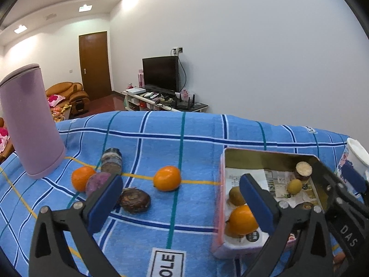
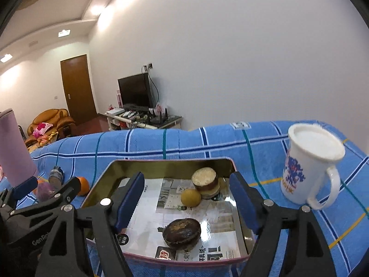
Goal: Organize fruits
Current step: 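Move both tools away from the tin toward the fruits on the cloth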
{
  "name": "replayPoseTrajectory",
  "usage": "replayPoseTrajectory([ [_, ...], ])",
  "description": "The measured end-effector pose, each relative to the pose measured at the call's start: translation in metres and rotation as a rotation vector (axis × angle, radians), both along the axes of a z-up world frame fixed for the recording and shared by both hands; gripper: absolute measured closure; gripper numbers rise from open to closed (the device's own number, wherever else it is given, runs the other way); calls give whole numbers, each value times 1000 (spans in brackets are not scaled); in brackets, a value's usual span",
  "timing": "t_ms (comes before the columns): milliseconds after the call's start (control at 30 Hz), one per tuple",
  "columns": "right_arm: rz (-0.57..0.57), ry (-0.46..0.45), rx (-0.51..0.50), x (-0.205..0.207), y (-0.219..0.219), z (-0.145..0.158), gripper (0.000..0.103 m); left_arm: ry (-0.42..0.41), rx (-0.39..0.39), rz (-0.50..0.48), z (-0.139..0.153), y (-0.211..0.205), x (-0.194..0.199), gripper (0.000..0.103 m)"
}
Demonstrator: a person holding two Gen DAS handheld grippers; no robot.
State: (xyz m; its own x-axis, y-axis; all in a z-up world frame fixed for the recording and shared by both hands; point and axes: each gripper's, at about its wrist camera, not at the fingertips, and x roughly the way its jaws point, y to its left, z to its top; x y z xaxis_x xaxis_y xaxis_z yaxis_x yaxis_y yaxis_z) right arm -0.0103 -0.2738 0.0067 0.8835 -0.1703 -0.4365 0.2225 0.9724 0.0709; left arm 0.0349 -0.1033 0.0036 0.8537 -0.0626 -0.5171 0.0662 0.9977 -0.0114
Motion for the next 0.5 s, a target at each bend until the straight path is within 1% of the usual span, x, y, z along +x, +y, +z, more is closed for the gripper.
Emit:
replayPoseTrajectory([
  [200, -15, -30, -41, -5, 7, 1, 25, -3, 31, 16, 0, 11, -3, 0],
  [333, -23, -40, -28, -8, 7, 1, 25, -4, 58, 33, -2, 21, -3, 0],
  [500, -41, -46, -5, -10, 11, 0, 25, 5, 68, 49, -5, 36, -2, 0],
])
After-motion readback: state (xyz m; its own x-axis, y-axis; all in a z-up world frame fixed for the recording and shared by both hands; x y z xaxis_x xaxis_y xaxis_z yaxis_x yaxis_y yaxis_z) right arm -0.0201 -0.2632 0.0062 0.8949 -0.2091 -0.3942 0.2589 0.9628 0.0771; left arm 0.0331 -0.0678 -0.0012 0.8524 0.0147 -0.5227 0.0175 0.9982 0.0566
